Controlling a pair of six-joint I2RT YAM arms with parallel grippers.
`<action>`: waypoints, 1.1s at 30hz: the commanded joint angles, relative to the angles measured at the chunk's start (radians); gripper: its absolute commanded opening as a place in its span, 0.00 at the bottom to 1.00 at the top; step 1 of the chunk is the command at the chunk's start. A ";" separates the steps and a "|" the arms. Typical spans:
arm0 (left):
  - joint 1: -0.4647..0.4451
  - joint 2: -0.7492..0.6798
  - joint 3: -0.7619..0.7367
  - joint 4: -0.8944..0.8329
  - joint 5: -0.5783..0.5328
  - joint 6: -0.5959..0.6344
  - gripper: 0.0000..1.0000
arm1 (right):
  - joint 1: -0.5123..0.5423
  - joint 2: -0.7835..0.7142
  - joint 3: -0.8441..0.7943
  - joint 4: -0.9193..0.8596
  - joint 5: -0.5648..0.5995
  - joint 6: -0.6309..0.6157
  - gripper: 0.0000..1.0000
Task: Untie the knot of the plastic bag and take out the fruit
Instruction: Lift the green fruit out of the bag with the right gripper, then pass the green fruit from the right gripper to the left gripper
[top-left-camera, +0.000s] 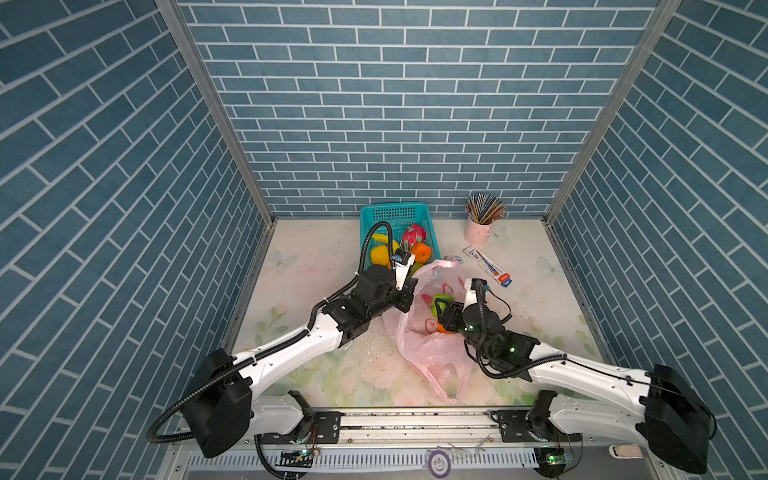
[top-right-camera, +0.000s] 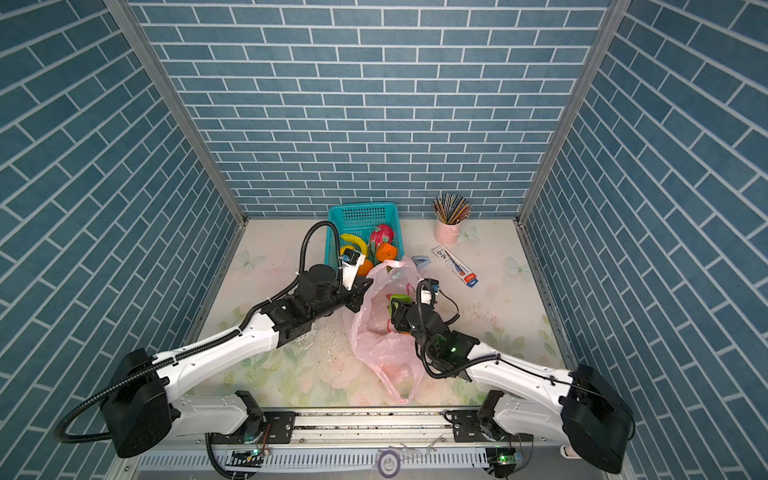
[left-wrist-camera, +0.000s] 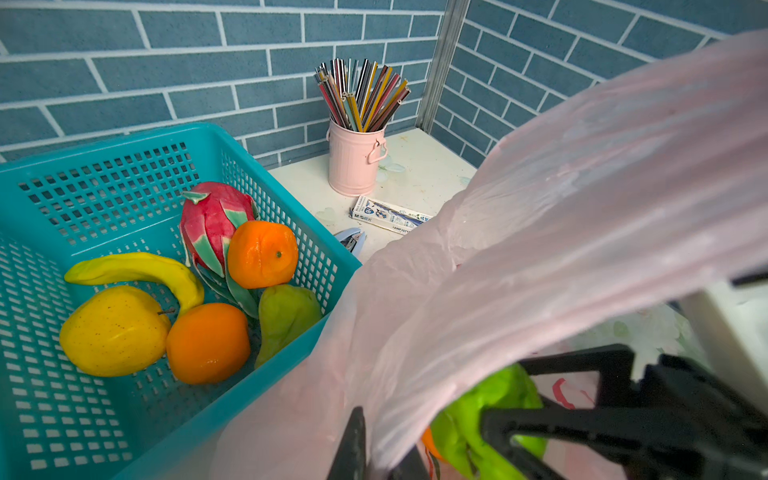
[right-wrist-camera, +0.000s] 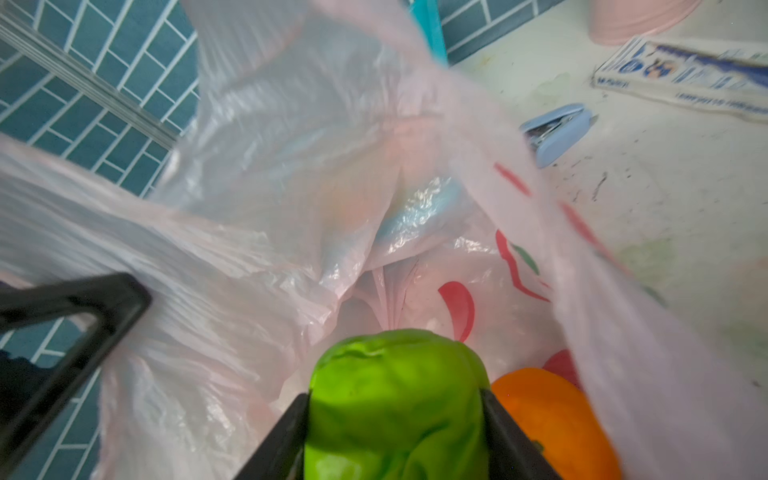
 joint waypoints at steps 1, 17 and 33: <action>0.004 0.000 0.013 0.050 0.062 0.029 0.20 | 0.002 -0.089 -0.007 -0.114 0.116 -0.035 0.52; 0.000 -0.091 -0.009 0.132 0.145 0.071 0.54 | -0.283 -0.231 0.221 -0.342 -0.059 -0.144 0.50; 0.000 -0.235 0.117 0.158 0.218 0.330 0.72 | -0.377 -0.047 0.677 -0.392 -0.378 -0.317 0.50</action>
